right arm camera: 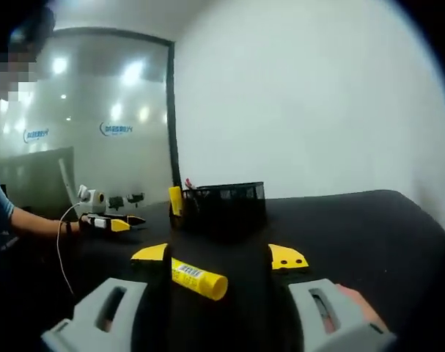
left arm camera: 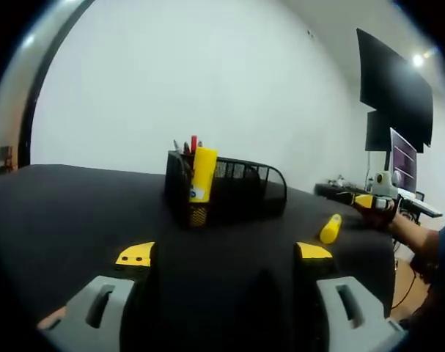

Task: Pick up pens and glue sticks and place them into the holder.

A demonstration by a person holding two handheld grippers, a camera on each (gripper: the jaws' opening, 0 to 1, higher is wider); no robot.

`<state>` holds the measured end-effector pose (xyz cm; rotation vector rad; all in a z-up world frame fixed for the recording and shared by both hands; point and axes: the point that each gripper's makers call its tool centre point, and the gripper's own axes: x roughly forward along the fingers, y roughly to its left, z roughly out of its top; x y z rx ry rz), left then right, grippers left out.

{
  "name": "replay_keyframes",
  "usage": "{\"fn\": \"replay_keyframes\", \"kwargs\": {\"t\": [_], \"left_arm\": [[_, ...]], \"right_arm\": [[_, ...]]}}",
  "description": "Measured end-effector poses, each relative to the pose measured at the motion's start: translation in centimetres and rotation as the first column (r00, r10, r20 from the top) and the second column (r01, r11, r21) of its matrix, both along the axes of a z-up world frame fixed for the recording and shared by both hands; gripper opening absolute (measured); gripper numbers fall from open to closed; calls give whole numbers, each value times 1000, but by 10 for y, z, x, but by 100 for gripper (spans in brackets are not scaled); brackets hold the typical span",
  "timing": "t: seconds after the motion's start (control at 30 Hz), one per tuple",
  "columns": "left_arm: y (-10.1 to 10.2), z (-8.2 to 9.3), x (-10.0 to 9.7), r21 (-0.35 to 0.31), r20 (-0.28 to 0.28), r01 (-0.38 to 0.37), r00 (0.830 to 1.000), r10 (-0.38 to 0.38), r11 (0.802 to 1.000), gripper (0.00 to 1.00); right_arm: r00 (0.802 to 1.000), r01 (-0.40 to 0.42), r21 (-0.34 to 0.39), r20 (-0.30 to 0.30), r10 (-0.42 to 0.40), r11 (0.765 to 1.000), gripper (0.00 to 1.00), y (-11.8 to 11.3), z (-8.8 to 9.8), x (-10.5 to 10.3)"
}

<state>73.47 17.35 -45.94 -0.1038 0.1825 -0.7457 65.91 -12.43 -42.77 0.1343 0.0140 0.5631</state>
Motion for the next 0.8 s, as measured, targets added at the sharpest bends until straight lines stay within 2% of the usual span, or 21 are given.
{"fn": "replay_keyframes", "kwargs": {"t": [0.4, 0.63, 0.73, 0.8], "left_arm": [[1, -1, 3, 2, -4, -20, 1000, 20, 1000, 72], [0, -3, 4, 18, -9, -15, 1000, 15, 1000, 72], [-5, -8, 2, 46, -28, -3, 1000, 4, 999, 72], [-7, -7, -1, 20, -59, 12, 998, -10, 1000, 72]], "right_arm": [[1000, 1, -31, 24, 0, 1000, 48, 1, 1, 0], [1000, 5, 14, 30, -6, 1000, 53, -4, 5, 2], [1000, 13, 26, 27, -14, 1000, 54, -6, 5, 3], [999, 19, 32, 25, -20, 999, 55, -7, 5, 4]]}}
